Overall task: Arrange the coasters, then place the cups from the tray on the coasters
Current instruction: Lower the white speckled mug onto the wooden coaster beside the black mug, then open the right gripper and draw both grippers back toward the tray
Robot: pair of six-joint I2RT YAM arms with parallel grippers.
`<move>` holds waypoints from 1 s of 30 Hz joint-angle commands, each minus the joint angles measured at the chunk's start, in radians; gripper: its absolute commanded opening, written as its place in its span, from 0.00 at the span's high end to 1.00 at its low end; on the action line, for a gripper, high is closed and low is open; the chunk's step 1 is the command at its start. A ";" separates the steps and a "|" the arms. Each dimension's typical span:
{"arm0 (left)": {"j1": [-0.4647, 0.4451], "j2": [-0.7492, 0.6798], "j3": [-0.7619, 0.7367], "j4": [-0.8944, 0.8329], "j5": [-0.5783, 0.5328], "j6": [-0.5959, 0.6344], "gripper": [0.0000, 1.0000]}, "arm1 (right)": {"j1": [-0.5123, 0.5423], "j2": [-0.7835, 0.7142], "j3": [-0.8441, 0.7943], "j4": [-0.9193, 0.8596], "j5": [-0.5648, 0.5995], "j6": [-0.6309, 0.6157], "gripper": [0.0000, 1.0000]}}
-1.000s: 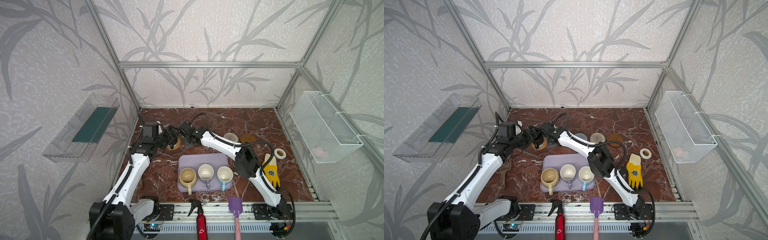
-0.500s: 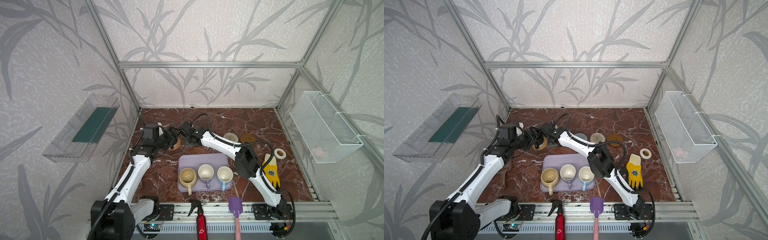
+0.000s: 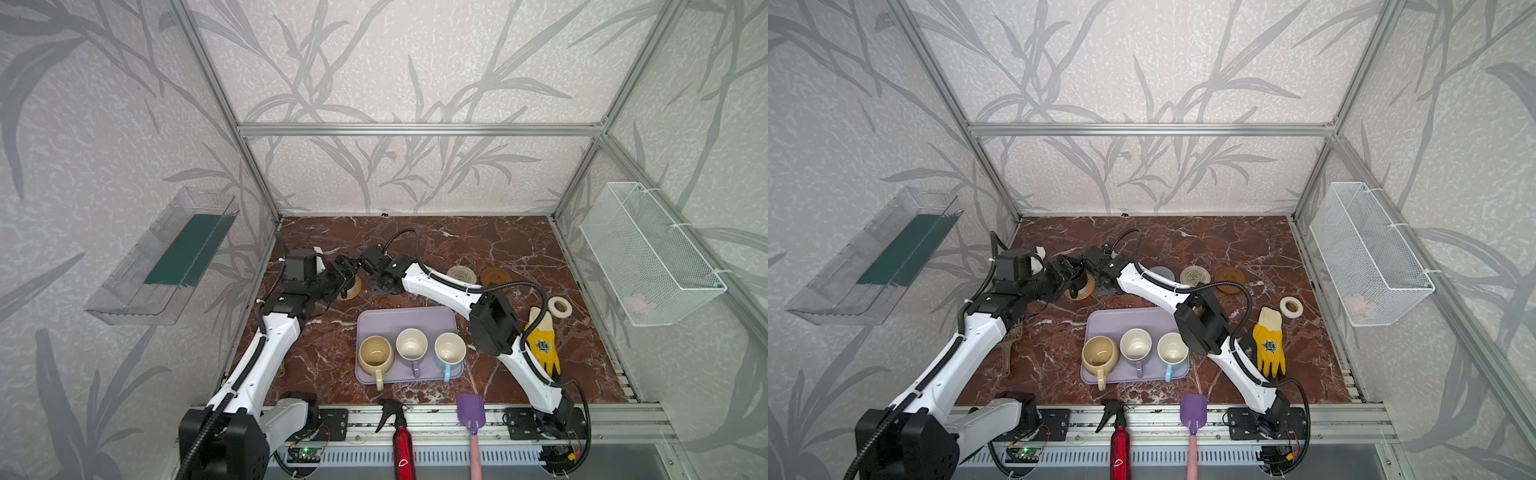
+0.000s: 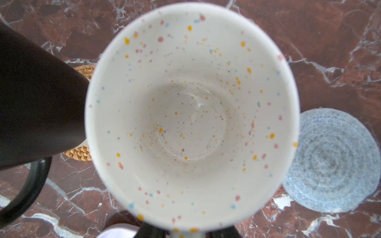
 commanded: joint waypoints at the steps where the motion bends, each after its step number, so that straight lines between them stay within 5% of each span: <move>1: 0.002 -0.032 -0.002 0.022 0.009 0.000 0.13 | 0.006 -0.059 -0.024 -0.002 -0.019 0.006 0.61; 20: 0.002 -0.075 0.024 -0.146 0.007 0.078 0.12 | 0.004 -0.177 -0.131 0.034 -0.112 -0.020 0.58; 26: -0.020 -0.081 0.083 -0.349 0.006 0.194 0.11 | 0.004 -0.277 -0.212 0.050 -0.081 -0.063 0.30; 30: -0.117 -0.097 0.143 -0.526 -0.115 0.257 0.05 | 0.004 -0.387 -0.314 0.082 -0.113 -0.065 0.19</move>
